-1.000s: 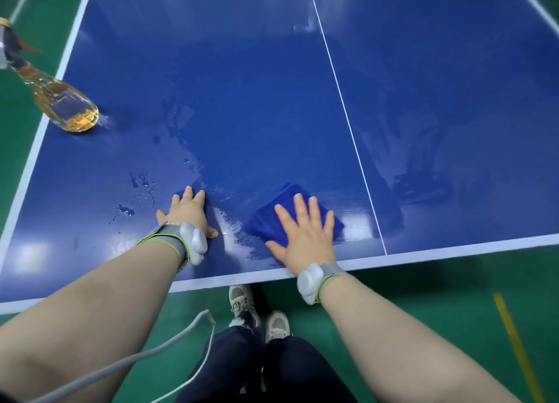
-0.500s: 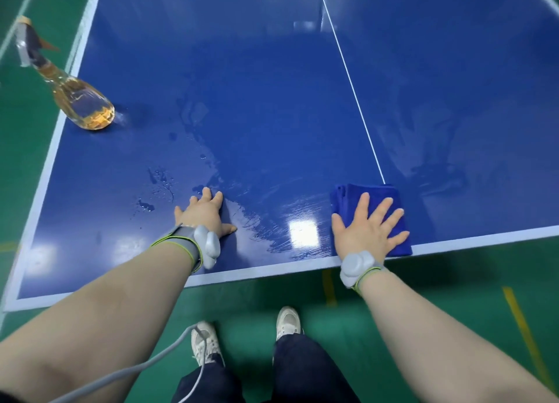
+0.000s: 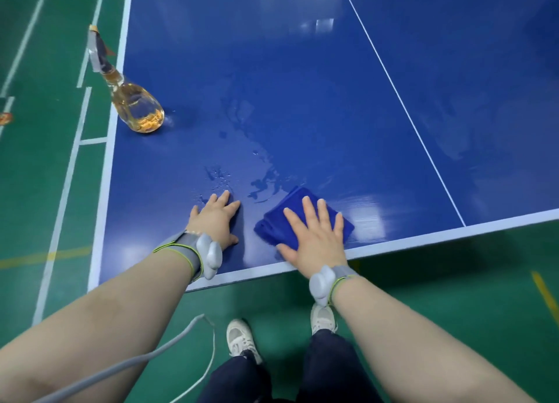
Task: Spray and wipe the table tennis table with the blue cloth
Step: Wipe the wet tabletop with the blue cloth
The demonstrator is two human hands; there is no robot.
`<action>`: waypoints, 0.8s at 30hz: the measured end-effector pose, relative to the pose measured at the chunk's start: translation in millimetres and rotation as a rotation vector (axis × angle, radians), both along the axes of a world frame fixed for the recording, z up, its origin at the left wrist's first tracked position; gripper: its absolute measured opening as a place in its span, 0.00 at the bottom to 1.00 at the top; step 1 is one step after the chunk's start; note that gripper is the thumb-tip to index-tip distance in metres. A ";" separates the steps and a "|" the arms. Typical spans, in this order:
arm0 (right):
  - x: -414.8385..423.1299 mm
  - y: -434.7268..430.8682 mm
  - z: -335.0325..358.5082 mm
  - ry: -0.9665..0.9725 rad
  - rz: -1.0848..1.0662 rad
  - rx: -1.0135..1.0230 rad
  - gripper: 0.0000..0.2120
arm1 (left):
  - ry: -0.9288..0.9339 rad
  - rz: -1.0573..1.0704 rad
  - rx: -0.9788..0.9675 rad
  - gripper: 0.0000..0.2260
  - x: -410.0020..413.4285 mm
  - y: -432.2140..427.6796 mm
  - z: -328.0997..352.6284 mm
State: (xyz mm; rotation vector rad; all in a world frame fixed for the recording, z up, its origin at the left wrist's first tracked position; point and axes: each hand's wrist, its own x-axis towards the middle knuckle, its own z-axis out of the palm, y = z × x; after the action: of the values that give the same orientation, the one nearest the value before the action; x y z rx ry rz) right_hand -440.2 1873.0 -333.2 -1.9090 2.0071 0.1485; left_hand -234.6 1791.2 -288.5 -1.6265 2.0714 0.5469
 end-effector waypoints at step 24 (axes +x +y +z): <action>200.1 8.3 3.7 -0.030 0.193 0.074 0.41 | -0.105 0.251 0.011 0.44 184.3 5.1 -6.5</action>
State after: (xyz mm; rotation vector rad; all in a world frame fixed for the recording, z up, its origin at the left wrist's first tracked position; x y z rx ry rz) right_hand -240.0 1881.4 -329.5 -2.0426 1.7707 0.2389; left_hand -50.3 1796.3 -295.0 -1.8810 1.7986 0.5412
